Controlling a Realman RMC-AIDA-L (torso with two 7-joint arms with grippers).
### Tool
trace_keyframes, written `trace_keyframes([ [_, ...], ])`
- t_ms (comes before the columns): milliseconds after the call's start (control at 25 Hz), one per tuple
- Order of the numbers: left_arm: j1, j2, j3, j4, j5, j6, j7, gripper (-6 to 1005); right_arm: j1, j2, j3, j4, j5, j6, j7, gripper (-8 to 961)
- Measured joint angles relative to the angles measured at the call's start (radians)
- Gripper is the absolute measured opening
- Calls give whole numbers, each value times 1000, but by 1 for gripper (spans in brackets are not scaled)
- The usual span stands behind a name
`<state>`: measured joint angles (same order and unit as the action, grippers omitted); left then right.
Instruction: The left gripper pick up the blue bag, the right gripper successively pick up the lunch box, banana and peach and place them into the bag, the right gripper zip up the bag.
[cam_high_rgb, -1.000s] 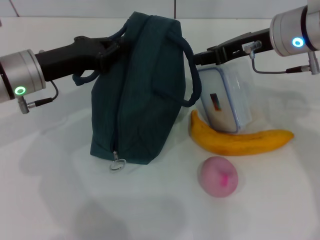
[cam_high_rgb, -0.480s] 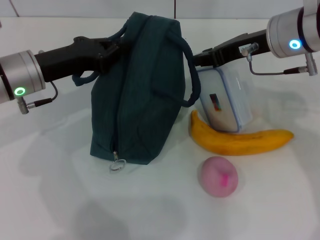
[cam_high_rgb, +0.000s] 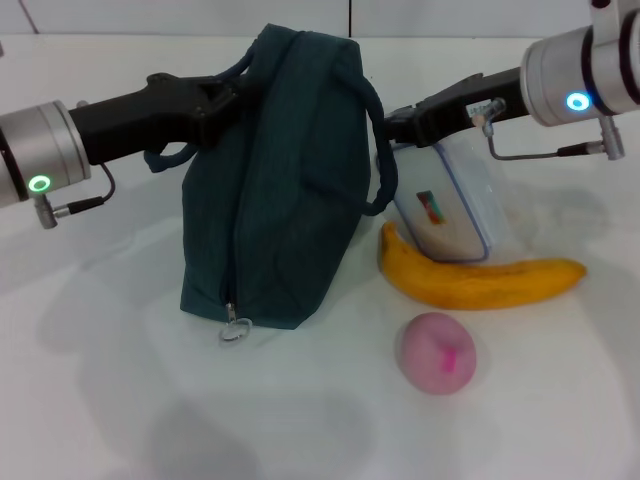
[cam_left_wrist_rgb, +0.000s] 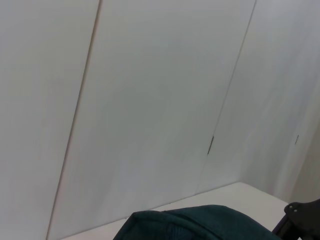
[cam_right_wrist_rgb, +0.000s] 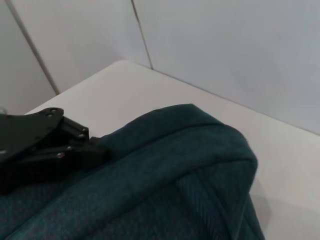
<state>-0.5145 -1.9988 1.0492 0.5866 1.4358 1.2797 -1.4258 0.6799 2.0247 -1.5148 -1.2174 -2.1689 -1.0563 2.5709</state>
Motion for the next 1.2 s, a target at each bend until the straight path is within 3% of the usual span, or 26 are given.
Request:
trace_keyframes([
  [400,1,0,0,-3,0,-1,4,37,-2,-2,-5,-1,-7,10,-12,155],
  [1200,20,-5,-27,0,-2,0,29,37,-48,0,-32,-41,28,74,-68,97],
])
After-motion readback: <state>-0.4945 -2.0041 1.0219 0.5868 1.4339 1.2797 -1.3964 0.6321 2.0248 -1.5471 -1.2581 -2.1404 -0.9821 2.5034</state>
